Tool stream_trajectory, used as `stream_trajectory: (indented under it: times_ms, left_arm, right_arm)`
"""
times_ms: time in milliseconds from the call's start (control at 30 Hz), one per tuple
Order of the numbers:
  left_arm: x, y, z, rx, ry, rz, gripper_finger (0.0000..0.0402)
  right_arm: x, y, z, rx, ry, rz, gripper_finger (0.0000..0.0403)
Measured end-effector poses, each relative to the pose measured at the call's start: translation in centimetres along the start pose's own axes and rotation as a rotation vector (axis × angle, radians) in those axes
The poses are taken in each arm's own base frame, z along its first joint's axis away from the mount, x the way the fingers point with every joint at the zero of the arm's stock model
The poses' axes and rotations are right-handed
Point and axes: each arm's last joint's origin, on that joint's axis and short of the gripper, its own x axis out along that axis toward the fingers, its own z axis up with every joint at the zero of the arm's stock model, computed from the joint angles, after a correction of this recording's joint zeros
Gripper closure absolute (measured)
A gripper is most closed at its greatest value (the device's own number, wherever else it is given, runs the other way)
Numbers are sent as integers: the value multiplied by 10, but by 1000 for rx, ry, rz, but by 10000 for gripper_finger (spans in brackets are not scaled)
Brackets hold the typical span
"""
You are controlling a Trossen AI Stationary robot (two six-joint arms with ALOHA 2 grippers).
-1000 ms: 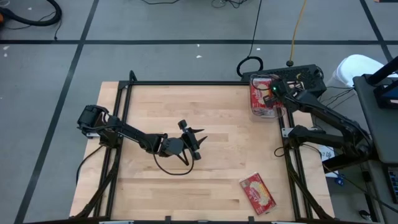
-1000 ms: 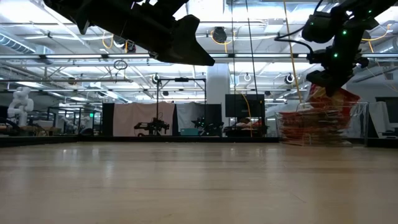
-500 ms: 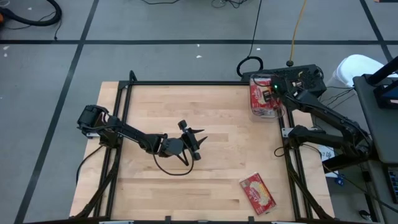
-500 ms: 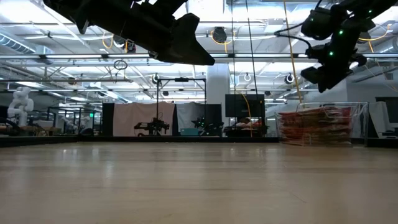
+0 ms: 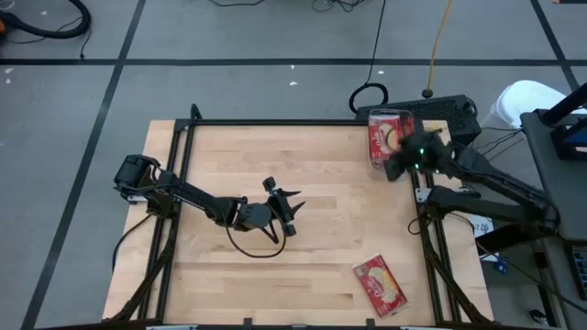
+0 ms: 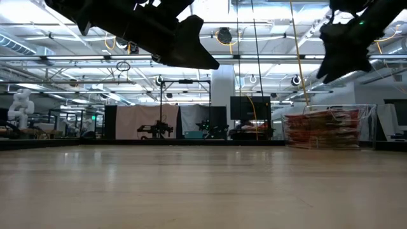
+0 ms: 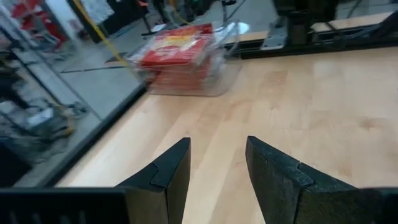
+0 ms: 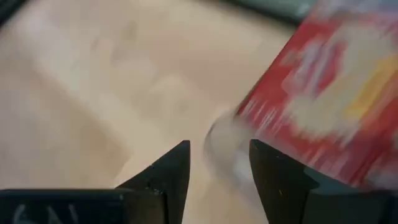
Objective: Sort popcorn bags into baskets
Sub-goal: Put the red popcorn bag into the transparent bin
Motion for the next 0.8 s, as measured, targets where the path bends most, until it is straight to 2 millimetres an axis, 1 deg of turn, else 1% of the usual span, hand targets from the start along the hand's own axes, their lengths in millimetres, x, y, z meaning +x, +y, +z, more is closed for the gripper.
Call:
stream_trajectory:
  times_ms: [133, 300, 433, 533, 667, 733, 800]
  left_arm:
    - [0, -2, 0, -42, -5, -71, 243]
    - [-3, -6, 1, -105, -9, -125, 243]
    - [-9, -14, 2, -80, -20, -158, 243]
    - [-13, -19, 3, -46, -32, -177, 243]
    - [-15, -22, 3, -43, -35, -186, 243]
    - [-16, -22, 4, -56, -39, -188, 243]
    - [-17, -24, 4, -69, -39, -194, 243]
  right_arm:
    - [-5, 15, -21, -15, 158, 78, 243]
    - [-5, 41, -43, -54, 319, 198, 243]
    - [-4, 69, -62, -124, 429, 262, 243]
    - [-3, 94, -78, -172, 479, 328, 243]
    - [-3, 121, -106, -217, 542, 377, 243]
    - [-3, 131, -123, -273, 567, 371, 243]
    - [-5, 141, -142, -331, 601, 404, 243]
